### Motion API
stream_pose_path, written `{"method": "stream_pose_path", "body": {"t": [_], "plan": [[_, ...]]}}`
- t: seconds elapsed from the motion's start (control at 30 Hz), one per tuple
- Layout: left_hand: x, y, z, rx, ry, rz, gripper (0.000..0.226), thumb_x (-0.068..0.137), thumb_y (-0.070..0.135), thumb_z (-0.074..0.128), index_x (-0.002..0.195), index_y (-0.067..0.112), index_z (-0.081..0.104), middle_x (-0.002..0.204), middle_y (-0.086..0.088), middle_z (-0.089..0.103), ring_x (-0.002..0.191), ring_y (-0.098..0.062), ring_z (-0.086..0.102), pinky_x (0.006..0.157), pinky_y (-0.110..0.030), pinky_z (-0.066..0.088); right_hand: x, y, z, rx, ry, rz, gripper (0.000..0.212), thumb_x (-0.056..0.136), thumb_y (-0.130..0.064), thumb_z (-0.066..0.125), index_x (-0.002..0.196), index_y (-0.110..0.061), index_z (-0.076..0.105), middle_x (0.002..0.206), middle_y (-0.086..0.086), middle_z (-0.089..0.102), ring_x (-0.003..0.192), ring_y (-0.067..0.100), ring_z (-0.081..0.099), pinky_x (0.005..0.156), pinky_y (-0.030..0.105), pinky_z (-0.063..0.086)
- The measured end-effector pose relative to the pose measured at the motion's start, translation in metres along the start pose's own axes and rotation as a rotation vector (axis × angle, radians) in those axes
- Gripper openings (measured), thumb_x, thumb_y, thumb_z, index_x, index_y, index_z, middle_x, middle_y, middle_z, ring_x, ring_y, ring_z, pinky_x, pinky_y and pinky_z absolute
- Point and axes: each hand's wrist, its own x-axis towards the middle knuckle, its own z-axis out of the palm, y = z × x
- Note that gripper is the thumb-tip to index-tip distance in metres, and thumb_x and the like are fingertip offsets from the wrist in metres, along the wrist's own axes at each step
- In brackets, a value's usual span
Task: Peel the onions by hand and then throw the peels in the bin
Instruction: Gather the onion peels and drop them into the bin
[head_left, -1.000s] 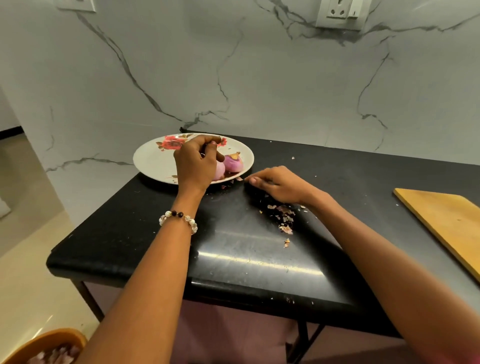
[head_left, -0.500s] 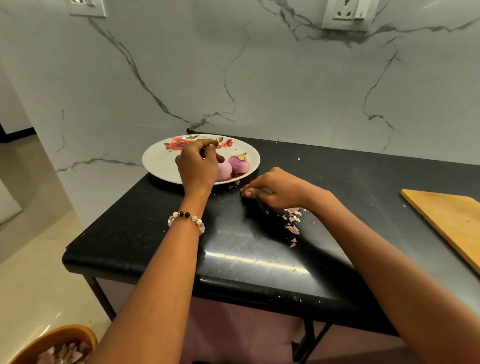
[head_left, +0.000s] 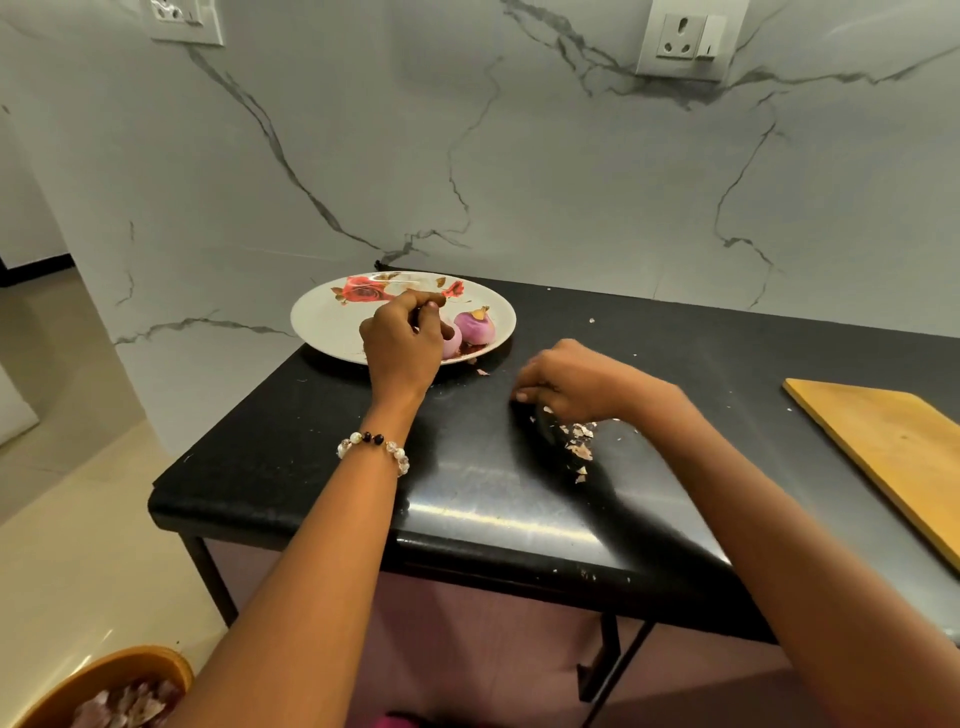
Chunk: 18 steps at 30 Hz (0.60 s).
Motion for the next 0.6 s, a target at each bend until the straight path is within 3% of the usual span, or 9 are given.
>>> {"method": "stream_pose_path", "body": {"t": [0.07, 0.13, 0.23, 0.3, 0.37, 0.47, 0.53, 0.6], "plan": [[-0.003, 0.002, 0.003, 0.003, -0.071, 0.042, 0.021, 0.093, 0.012, 0.054, 0.100, 0.008, 0.073, 0.084, -0.005, 0.074, 0.080, -0.015, 0.069, 0.081, -0.025, 0.054, -0.027, 0.012, -0.014, 0.156, 0.054, 0.077, 0.013, 0.093, -0.019, 0.064, 0.096, -0.015, 0.077, 0.089, 0.002, 0.074, 0.084, 0.020, 0.067, 0.079, 0.027, 0.048], [-0.009, 0.005, 0.010, 0.003, -0.208, 0.111, 0.018, 0.091, 0.011, 0.058, 0.099, 0.009, 0.074, 0.088, -0.005, 0.073, 0.081, -0.017, 0.069, 0.078, -0.032, 0.057, -0.048, 0.024, -0.020, 0.390, 0.179, 0.161, 0.011, 0.092, -0.019, 0.066, 0.095, -0.019, 0.077, 0.090, -0.004, 0.072, 0.084, 0.012, 0.067, 0.078, 0.024, 0.051], [-0.024, 0.013, 0.021, 0.081, -0.436, 0.156, 0.020, 0.091, 0.014, 0.061, 0.107, 0.007, 0.072, 0.103, -0.008, 0.072, 0.095, -0.018, 0.065, 0.088, -0.020, 0.047, -0.058, 0.036, -0.008, 0.449, 0.260, 0.291, 0.018, 0.097, -0.023, 0.059, 0.107, -0.019, 0.074, 0.102, -0.001, 0.070, 0.096, 0.016, 0.065, 0.089, 0.033, 0.051], [-0.032, 0.016, 0.025, 0.191, -0.601, 0.154, 0.032, 0.095, 0.020, 0.056, 0.123, 0.006, 0.062, 0.124, -0.011, 0.063, 0.114, -0.021, 0.058, 0.096, -0.018, 0.036, -0.059, 0.031, 0.001, 0.360, 0.138, 0.350, 0.033, 0.102, -0.029, 0.047, 0.119, -0.007, 0.066, 0.114, 0.009, 0.069, 0.109, 0.026, 0.062, 0.098, 0.039, 0.045], [-0.037, 0.019, 0.029, 0.386, -0.817, 0.168, 0.041, 0.101, 0.025, 0.044, 0.136, 0.004, 0.050, 0.140, -0.017, 0.048, 0.131, -0.028, 0.043, 0.106, -0.029, 0.028, -0.059, 0.016, 0.007, 0.326, -0.007, 0.345, 0.043, 0.105, -0.031, 0.036, 0.127, -0.001, 0.056, 0.124, 0.012, 0.064, 0.123, 0.030, 0.055, 0.107, 0.041, 0.036], [-0.050, 0.031, 0.031, 0.582, -1.069, 0.216, 0.042, 0.104, 0.020, 0.030, 0.143, 0.003, 0.037, 0.152, -0.018, 0.031, 0.142, -0.027, 0.026, 0.111, -0.034, 0.018, -0.072, -0.007, 0.013, 0.413, -0.113, 0.272, 0.046, 0.105, -0.028, 0.032, 0.146, -0.010, 0.041, 0.150, 0.006, 0.042, 0.144, 0.018, 0.030, 0.119, 0.031, 0.019], [-0.062, 0.036, 0.025, 0.506, -1.133, 0.234, 0.043, 0.104, 0.014, 0.032, 0.146, 0.005, 0.033, 0.154, -0.014, 0.029, 0.143, -0.024, 0.023, 0.112, -0.028, 0.015, -0.090, -0.011, 0.012, 0.536, -0.118, 0.195, 0.050, 0.103, -0.034, 0.035, 0.145, -0.011, 0.043, 0.148, 0.007, 0.046, 0.139, 0.018, 0.041, 0.117, 0.031, 0.028], [-0.071, 0.038, 0.014, 0.225, -1.135, 0.092, 0.049, 0.102, 0.009, 0.037, 0.150, 0.009, 0.025, 0.152, -0.009, 0.033, 0.142, -0.018, 0.027, 0.111, -0.020, 0.017, -0.109, -0.011, 0.004, 0.807, 0.004, 0.217, 0.050, 0.099, -0.033, 0.040, 0.140, -0.006, 0.050, 0.138, 0.008, 0.057, 0.128, 0.016, 0.054, 0.110, 0.029, 0.039]]}}
